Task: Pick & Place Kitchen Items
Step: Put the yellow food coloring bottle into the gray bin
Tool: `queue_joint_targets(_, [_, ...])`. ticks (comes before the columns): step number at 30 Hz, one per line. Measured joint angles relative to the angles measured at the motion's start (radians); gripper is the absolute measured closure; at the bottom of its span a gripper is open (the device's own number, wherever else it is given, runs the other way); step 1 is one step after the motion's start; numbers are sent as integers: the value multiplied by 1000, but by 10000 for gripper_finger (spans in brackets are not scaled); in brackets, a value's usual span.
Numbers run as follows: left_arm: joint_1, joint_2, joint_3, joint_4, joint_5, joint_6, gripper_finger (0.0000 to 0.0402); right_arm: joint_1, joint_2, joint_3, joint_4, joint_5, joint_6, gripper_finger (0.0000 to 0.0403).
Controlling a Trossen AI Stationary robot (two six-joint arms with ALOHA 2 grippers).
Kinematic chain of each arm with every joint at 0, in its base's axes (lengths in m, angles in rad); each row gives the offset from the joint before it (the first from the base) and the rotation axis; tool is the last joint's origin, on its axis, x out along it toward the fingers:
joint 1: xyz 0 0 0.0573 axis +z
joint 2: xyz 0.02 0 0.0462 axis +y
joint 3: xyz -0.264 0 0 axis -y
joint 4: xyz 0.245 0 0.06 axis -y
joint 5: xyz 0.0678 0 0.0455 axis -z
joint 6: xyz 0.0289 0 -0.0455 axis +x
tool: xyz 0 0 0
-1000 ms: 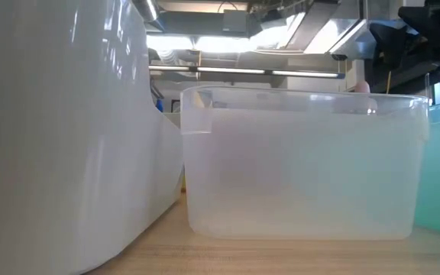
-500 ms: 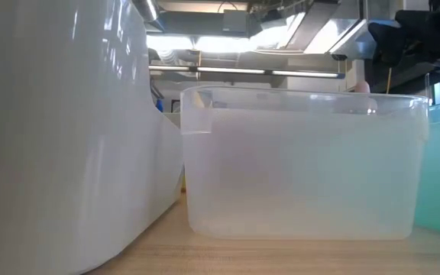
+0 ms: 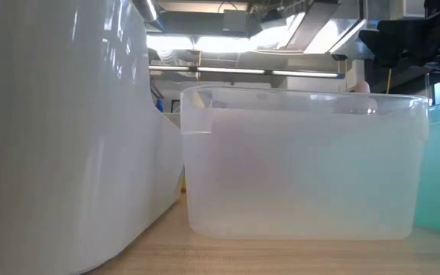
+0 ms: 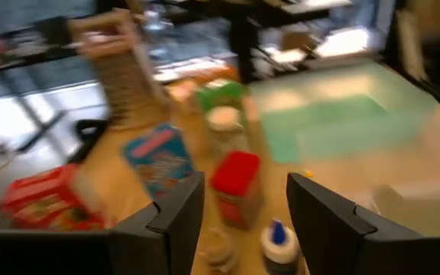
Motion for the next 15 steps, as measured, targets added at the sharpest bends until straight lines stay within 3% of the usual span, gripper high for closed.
queue_joint_targets(7, [-20, 82, 0, 34, 14, 14, 219, 0, 0, 0, 1, 0, -4, 181])
queue_joint_targets(15, [-18, 88, 0, -40, -83, -75, 219, 0, 0, 0, 2, 0, -4, 181])
